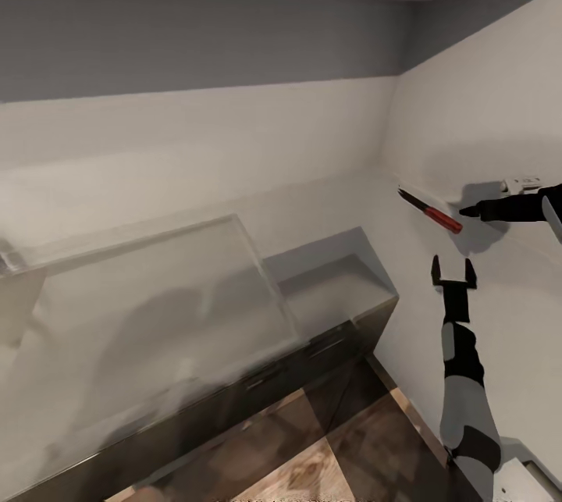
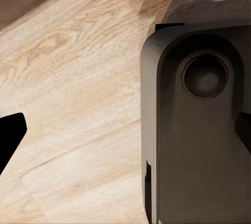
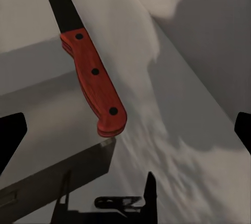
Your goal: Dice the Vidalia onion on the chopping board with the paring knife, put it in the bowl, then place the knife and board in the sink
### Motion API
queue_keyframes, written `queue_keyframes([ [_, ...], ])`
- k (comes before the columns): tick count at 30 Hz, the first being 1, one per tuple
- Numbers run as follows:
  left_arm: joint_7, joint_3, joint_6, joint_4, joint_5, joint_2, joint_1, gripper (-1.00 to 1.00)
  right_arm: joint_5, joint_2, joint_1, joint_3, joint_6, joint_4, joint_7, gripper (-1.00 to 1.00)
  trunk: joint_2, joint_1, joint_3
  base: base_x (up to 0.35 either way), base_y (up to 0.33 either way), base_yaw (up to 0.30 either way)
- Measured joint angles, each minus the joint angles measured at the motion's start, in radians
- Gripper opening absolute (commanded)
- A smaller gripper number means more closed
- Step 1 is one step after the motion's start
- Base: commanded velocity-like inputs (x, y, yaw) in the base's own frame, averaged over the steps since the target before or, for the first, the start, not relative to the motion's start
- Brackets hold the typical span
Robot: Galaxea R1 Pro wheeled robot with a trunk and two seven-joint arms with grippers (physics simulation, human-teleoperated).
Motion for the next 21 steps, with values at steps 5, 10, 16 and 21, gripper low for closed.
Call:
queue_keyframes([
  [5, 0.000, 0.000, 0.000, 0.000, 0.000, 0.000, 0.000, 1.00, 0.000, 0.000, 0.000, 0.000, 0.000, 0.000, 0.000, 1.00, 0.000, 0.000, -0.007, 0.000, 0.000, 0.000],
  [10, 0.000, 0.000, 0.000, 0.000, 0.000, 0.000, 0.000, 1.00, 0.000, 0.000, 0.000, 0.000, 0.000, 0.000, 0.000, 1.00, 0.000, 0.000, -0.008, 0.000, 0.000, 0.000],
  [16, 0.000, 0.000, 0.000, 0.000, 0.000, 0.000, 0.000, 1.00, 0.000, 0.001, 0.000, 0.001, 0.000, 0.000, 0.000, 1.00, 0.000, 0.000, -0.008, 0.000, 0.000, 0.000],
  [21, 0.000, 0.000, 0.000, 0.000, 0.000, 0.000, 0.000, 1.00, 0.001, 0.002, 0.000, 0.008, 0.000, 0.000, 0.000, 1.00, 0.000, 0.000, -0.009, 0.000, 0.000, 0.061],
])
